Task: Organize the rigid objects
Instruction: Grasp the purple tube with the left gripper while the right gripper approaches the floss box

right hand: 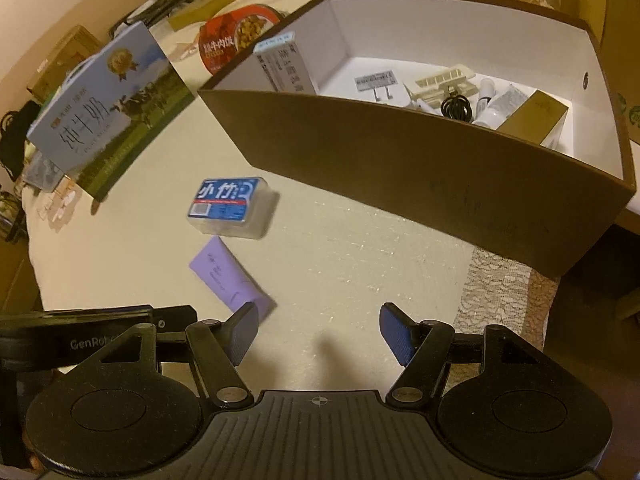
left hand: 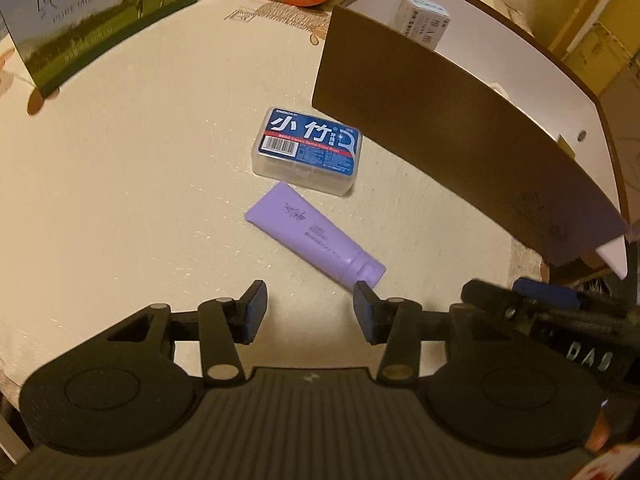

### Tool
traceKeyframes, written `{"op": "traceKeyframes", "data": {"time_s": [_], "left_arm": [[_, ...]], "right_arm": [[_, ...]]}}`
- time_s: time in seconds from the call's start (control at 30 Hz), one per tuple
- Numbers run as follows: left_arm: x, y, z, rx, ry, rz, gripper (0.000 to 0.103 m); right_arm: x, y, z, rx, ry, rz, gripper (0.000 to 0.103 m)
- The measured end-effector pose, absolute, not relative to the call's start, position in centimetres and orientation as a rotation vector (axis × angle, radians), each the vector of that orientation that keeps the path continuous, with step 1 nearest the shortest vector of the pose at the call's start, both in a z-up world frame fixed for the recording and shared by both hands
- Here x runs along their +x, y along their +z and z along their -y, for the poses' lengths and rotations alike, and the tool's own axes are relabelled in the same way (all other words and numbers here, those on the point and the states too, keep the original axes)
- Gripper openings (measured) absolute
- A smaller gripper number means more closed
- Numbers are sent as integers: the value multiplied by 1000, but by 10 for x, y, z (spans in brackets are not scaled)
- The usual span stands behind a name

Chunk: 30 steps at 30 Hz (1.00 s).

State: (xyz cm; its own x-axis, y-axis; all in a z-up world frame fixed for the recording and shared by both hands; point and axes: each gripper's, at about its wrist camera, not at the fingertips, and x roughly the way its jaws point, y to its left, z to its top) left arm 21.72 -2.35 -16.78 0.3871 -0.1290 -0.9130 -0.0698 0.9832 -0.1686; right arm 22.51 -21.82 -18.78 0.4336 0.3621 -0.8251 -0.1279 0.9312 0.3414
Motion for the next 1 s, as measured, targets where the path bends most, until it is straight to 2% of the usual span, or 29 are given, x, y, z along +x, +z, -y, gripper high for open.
{"op": "traceKeyframes", "data": {"time_s": [0.2,0.47,0.53,0.7,1.0], "left_arm": [[240,-179,32,-257,-3,-1184,51],[259,-204,39,-278,58,-1232,51],[259,-208,38,-276,61,-1232,50],[260,-210,36,-196,53,-1211,28],[242,-211,-10,-63,180,-1160,28]], "right_arm": [[237,-196,222,241,292,-1082,64],[246,-206,227,252,272,-1091,64],[246,-209,228,253,270,-1097,64],[244,-213,226,250,272,-1112,64],[248,-212,209,224,325,-1107,64]]}}
